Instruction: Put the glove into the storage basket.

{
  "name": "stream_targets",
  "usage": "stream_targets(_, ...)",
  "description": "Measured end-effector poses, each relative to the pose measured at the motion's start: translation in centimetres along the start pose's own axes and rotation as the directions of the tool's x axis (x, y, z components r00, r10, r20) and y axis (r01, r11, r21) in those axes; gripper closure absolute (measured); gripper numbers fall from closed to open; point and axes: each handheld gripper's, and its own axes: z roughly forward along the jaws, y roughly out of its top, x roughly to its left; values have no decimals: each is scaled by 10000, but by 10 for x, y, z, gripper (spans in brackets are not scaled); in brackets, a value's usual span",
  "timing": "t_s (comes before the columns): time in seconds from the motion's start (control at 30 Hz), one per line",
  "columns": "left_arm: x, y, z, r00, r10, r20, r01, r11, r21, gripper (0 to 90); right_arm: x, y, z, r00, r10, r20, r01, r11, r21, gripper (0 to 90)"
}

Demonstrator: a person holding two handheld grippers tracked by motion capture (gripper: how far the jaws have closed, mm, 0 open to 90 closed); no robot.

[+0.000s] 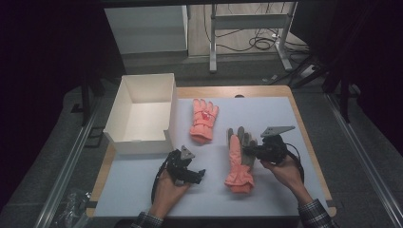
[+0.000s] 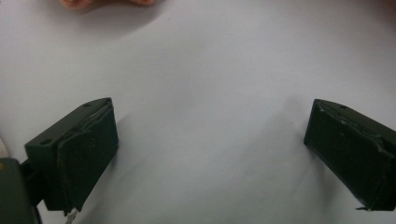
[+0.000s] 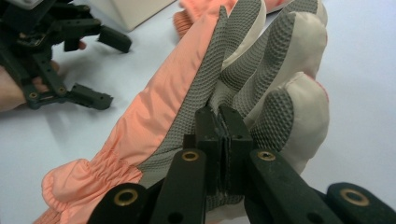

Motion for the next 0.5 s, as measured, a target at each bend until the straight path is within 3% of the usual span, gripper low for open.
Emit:
stream_targets(0.2,0,0,0,10000,-15,3,15,10000,6,28,-1,1,19,9990,-361,-281,373,9983,443,871)
stream_targets(0.37,0,0,0,10000,-57,10,57,10000,4,28,-6,0,36,9982,-576,-173,587,9957,717,864)
stream_targets(0.5,0,0,0,10000,-51,7,51,10000,4,28,-9,-3,41,9972,-747,-22,746,9943,759,806)
